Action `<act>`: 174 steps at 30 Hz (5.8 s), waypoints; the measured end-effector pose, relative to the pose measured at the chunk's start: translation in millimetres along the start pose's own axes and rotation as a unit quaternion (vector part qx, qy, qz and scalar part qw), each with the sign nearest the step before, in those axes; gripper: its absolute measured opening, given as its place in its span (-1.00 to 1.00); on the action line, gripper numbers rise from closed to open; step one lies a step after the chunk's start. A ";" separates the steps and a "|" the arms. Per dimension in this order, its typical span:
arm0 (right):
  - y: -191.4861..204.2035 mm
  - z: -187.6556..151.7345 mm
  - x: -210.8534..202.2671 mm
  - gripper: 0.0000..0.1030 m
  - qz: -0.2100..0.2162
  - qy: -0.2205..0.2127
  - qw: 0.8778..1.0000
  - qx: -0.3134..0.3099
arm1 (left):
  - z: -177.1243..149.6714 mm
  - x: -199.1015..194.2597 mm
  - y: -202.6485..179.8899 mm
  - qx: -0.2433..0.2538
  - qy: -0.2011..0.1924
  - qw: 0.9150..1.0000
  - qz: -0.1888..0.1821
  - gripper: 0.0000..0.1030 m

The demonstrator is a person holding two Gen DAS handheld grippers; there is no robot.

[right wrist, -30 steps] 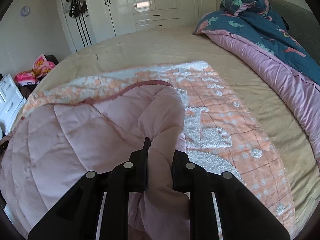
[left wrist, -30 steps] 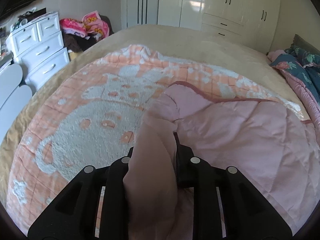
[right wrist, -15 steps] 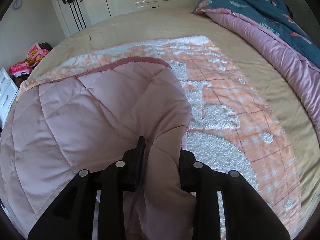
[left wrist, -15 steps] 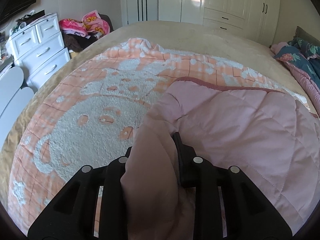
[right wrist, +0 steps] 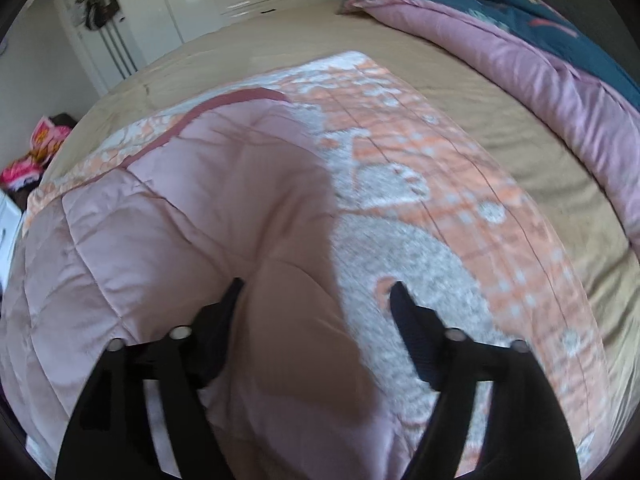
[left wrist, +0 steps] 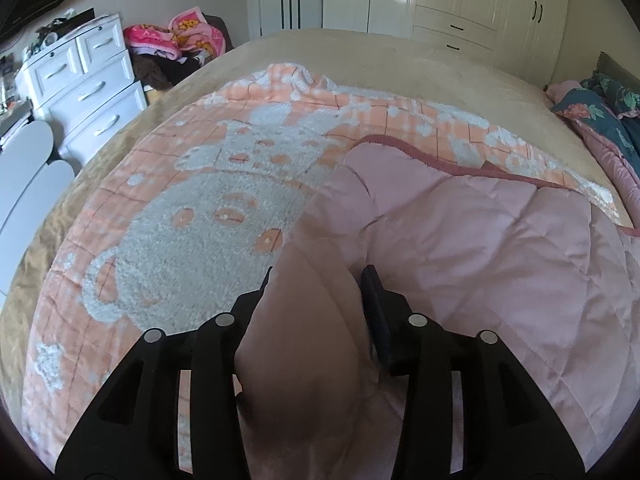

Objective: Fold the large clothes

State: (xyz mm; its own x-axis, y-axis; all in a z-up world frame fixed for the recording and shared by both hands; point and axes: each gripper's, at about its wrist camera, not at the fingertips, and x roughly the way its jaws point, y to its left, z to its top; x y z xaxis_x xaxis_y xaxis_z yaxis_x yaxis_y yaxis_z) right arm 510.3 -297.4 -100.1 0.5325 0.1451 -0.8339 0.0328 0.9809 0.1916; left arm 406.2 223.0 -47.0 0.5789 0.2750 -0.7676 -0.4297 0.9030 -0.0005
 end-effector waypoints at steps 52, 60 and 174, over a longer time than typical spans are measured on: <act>22.2 -103.9 -279.5 0.92 0.174 -0.157 0.971 -0.056 | -68.5 -234.4 17.4 -0.024 -0.074 0.985 -0.156 0.82; 21.4 -135.1 -290.4 0.92 0.172 -0.160 0.970 -0.062 | -97.6 -246.3 20.7 -0.020 -0.064 0.983 -0.171 0.82; 71.6 -193.5 -230.0 -0.43 0.150 -0.191 0.954 -0.177 | -149.1 -201.7 36.7 -0.073 -0.066 0.977 -0.188 -0.44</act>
State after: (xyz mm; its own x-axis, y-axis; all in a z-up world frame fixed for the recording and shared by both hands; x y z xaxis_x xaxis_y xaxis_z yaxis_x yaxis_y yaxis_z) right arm 226.6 -235.5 5.3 0.7444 0.4354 -0.5063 -0.4219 0.8943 0.1487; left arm 170.4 151.4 12.3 0.7951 -0.0184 -0.6061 -0.2585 0.8939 -0.3663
